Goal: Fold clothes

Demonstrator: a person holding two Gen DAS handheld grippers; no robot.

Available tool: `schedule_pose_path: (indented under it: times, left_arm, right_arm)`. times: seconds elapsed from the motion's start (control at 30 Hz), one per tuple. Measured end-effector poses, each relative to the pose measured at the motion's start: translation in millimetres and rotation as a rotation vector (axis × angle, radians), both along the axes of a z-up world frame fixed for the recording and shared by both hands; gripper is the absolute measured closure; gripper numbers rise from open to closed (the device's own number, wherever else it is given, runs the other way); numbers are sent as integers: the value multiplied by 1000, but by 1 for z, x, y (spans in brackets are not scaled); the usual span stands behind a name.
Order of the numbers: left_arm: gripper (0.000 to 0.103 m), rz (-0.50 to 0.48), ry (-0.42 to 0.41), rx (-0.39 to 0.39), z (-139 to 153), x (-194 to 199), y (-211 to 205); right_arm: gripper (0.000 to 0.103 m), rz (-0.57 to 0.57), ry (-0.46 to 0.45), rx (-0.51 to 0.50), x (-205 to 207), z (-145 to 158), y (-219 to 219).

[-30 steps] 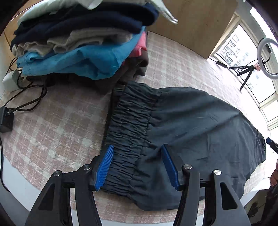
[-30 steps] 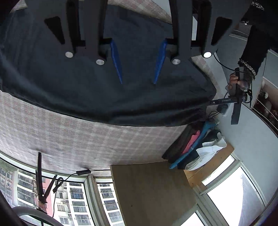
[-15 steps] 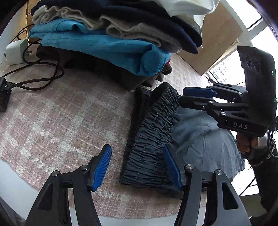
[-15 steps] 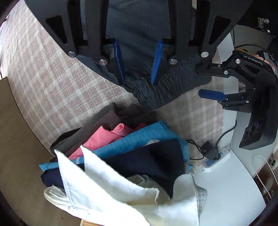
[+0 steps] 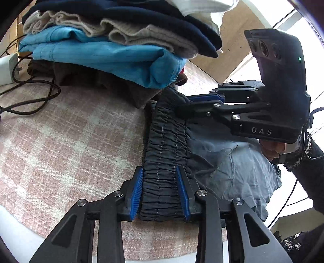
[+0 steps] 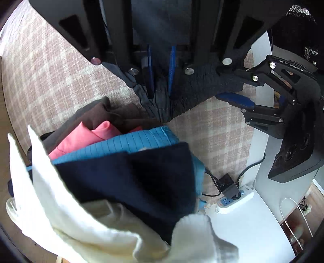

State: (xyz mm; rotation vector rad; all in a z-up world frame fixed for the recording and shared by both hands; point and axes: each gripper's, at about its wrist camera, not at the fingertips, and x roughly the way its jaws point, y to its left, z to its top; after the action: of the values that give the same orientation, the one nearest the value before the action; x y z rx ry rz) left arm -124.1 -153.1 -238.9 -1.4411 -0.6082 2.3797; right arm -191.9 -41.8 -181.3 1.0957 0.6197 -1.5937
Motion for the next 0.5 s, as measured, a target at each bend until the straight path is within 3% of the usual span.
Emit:
schedule_pose_path:
  times: [0.13,0.2,0.37,0.5]
  left_arm:
    - [73,4,-21,-33,2,-3,-5]
    - [74,7,-28,-54,7,-2,-9]
    - [71,-48,27,-74,38,6,-11]
    - [69,-186,85,-80,61,-6,21]
  right_arm:
    - [91,-4,6,56,-9,-21,-15]
    - [85,-22,0,69,-12,-27,-19]
    - [73,-111,10,-9,-14,25,12]
    - [72,-284,3,-155,-17,79,86]
